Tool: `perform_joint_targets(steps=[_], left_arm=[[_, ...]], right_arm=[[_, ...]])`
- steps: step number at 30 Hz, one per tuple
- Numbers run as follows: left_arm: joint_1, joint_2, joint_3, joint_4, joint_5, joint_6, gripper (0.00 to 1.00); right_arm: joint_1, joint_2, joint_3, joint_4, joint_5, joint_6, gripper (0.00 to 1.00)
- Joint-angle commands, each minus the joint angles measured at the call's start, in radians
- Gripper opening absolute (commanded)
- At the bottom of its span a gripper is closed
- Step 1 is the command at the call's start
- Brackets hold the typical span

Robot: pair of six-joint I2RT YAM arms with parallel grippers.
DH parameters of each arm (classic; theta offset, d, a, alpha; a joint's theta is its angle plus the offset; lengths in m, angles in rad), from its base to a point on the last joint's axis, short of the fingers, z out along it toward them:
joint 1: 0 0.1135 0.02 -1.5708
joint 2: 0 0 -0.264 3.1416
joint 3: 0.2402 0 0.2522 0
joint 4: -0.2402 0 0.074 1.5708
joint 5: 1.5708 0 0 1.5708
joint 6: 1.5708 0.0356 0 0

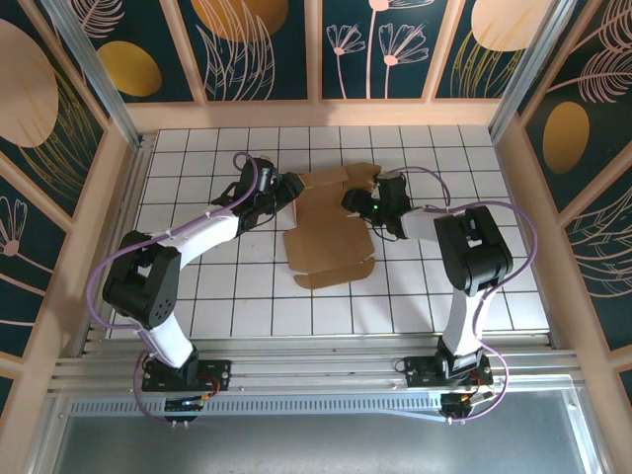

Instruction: Fold the paper box

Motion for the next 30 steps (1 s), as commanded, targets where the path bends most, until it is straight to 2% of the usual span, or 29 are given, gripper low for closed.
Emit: perform_joint_targets(steps=[1,8,14,18,19,22,24,26,30], left_arm=[[-0.009,0.028,0.002,-0.075,0.002,0.024,0.52],[-0.014,0.031,0.005,-0.078,0.004,0.029,0.52],[-0.015,0.04,0.006,-0.075,0.012,0.028,0.52],[-0.017,0.04,0.01,-0.075,0.011,0.03,0.52],[-0.017,0.038,0.01,-0.077,0.009,0.031,0.52],[-0.017,0.034,0.01,-0.08,0.005,0.031,0.52],[-0.017,0.034,0.01,-0.08,0.004,0.033,0.52],[-0.017,0.032,0.009,-0.08,0.002,0.033,0.52],[-0.018,0.038,0.011,-0.077,0.008,0.029,0.52]], right_arm=[[0.014,0.003,0.031,-0.083,0.13,-0.022,0.68],[0.022,0.055,0.063,-0.064,0.098,-0.009,0.71],[0.027,0.064,0.077,-0.01,0.003,-0.016,0.73],[0.042,0.039,0.072,-0.03,0.024,-0.031,0.73],[0.044,0.03,0.077,-0.063,0.061,-0.031,0.75],[0.052,-0.008,0.094,-0.215,0.302,-0.018,0.8],[0.048,-0.034,0.064,-0.19,0.377,-0.018,0.83],[0.039,-0.029,0.054,-0.162,0.348,-0.022,0.84],[0.031,0.038,0.087,-0.087,0.141,-0.035,0.84]])
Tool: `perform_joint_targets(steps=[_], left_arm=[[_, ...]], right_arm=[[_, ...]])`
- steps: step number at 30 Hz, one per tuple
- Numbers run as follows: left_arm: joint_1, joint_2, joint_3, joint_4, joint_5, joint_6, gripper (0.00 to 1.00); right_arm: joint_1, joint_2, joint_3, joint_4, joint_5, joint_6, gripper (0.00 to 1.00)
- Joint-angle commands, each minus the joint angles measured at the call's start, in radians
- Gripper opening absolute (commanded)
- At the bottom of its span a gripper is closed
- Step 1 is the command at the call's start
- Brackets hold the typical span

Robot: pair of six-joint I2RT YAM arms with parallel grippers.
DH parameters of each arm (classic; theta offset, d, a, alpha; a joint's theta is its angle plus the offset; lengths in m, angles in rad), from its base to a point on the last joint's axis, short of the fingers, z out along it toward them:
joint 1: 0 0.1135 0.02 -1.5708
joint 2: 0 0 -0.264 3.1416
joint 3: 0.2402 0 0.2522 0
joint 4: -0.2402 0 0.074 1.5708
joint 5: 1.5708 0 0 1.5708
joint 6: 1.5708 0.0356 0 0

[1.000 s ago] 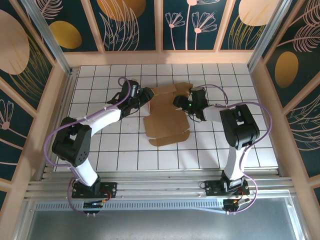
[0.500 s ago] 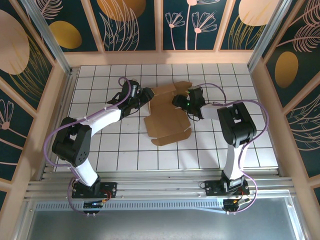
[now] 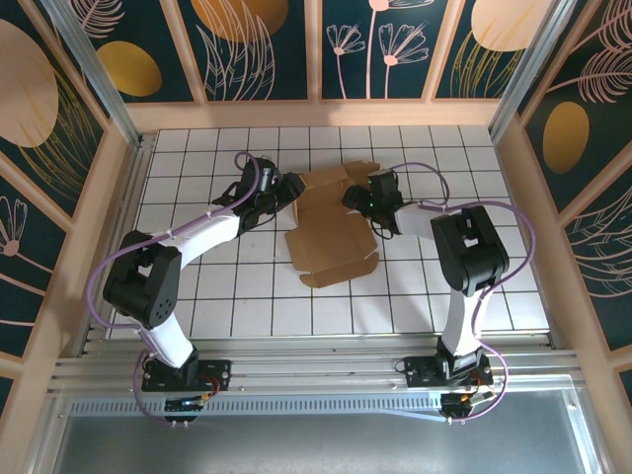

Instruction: Fold the paper box

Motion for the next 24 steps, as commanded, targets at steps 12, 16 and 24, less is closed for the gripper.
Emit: perform_joint_targets(steps=[12,16,24], left_arm=[[-0.015,0.036,0.007,-0.076,0.014,0.033,0.52],[-0.018,0.041,0.005,-0.074,0.014,0.033,0.51],[-0.021,0.047,0.013,-0.082,0.013,0.033,0.51]], right_arm=[[0.021,0.042,0.012,0.164,-0.236,-0.068,0.71],[0.049,-0.029,-0.056,0.209,-0.135,-0.192,0.69],[0.052,-0.064,-0.114,0.401,-0.122,-0.295,0.64]])
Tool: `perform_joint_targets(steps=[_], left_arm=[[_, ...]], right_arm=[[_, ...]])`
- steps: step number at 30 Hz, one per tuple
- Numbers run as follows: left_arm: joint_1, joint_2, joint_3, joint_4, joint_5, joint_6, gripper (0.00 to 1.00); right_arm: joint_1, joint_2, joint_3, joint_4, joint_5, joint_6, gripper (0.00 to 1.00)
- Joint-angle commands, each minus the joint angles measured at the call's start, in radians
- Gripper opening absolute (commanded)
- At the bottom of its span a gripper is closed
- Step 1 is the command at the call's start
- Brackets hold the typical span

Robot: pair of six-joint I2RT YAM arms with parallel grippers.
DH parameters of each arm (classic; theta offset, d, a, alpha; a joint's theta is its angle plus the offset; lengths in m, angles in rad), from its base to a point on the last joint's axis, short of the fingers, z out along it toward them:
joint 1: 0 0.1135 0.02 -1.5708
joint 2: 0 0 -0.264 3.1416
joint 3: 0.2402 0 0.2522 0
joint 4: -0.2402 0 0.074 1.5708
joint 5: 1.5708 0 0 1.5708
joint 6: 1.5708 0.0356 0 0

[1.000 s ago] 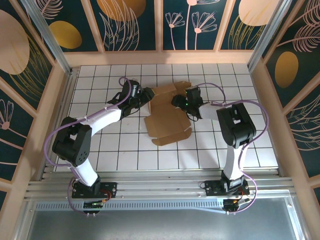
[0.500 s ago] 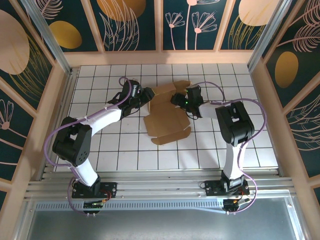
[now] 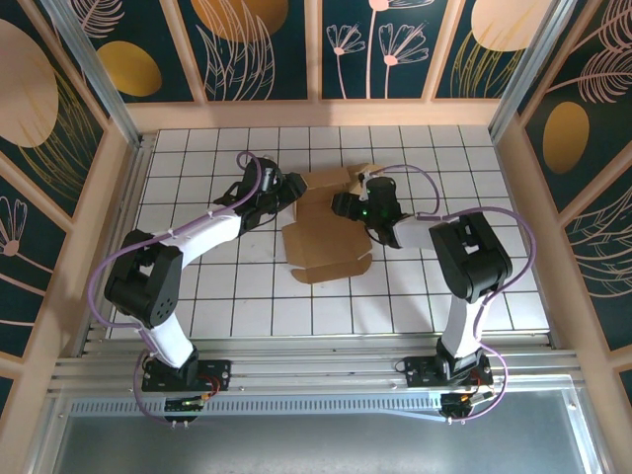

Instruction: Fold the paper box

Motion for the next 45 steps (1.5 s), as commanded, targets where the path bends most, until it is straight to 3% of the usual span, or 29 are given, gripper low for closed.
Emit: perform_joint_targets(steps=[1,12,16,21,26,35,45], left_arm=[[-0.012,0.038,0.006,-0.084,0.012,0.022,0.51],[-0.012,0.055,0.03,-0.105,0.019,0.03,0.52],[-0.008,0.073,0.07,-0.149,0.01,0.04,0.55],[0.007,0.095,0.12,-0.177,0.012,0.04,0.55],[0.02,0.116,0.155,-0.185,0.023,0.039,0.55],[0.023,0.116,0.155,-0.183,0.04,0.039,0.55],[0.024,0.122,0.155,-0.177,0.052,0.041,0.55]], right_arm=[[0.002,0.003,0.038,0.066,0.001,-0.083,0.63],[0.009,0.064,0.058,0.024,-0.006,-0.115,0.63],[0.0,0.001,0.047,-0.063,0.073,-0.175,0.76],[-0.093,-0.032,0.005,-0.08,-0.101,-0.13,0.79],[-0.137,-0.028,0.0,-0.077,-0.171,-0.062,0.79],[-0.144,0.1,0.09,-0.091,-0.159,0.023,0.75],[-0.134,0.15,0.141,-0.079,-0.188,0.018,0.72]])
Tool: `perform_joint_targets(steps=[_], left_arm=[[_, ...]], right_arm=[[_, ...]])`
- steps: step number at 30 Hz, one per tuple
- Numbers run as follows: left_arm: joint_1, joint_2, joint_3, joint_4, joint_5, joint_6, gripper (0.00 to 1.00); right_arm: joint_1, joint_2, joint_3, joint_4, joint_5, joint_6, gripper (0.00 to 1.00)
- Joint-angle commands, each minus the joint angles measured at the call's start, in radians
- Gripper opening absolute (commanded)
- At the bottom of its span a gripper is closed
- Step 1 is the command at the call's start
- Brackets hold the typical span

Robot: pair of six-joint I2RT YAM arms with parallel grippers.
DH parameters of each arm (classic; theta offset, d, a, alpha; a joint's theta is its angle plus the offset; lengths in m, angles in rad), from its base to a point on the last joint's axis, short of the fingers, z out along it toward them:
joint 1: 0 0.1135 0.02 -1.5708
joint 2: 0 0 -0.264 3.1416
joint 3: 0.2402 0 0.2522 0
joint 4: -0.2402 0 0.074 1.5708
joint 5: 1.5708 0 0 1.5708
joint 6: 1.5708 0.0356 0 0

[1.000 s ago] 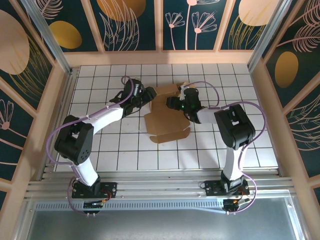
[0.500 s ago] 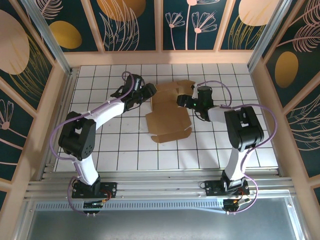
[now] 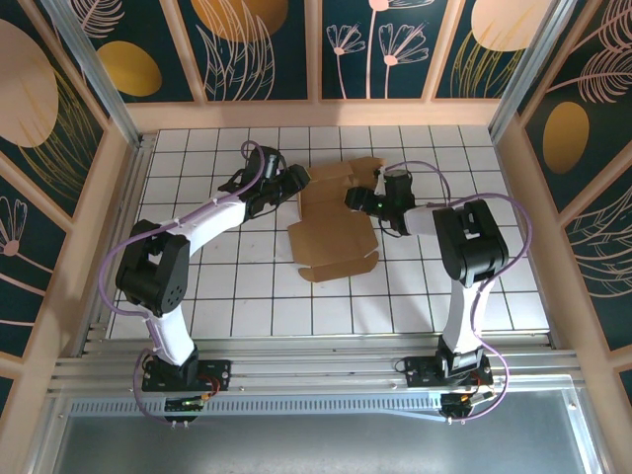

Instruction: Fold the paper box

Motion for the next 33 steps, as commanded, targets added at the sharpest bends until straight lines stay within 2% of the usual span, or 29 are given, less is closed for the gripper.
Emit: perform_joint_targets(steps=[1,7,15,25,33], left_arm=[[0.002,0.03,0.003,-0.067,0.022,0.017,0.55],[0.002,0.027,0.002,-0.063,0.025,0.017,0.55],[0.002,0.028,-0.006,-0.057,0.033,0.015,0.54],[0.002,0.024,-0.015,-0.051,0.036,0.01,0.54],[0.002,0.02,-0.014,-0.051,0.03,0.016,0.54]], right_arm=[[0.01,0.034,0.047,-0.001,-0.028,-0.003,0.71],[0.032,0.039,0.059,0.003,-0.047,-0.025,0.67],[0.077,0.034,0.09,-0.021,-0.056,-0.084,0.66],[0.12,0.1,0.128,-0.083,-0.001,-0.103,0.65],[0.119,0.018,0.113,-0.094,0.039,-0.106,0.67]])
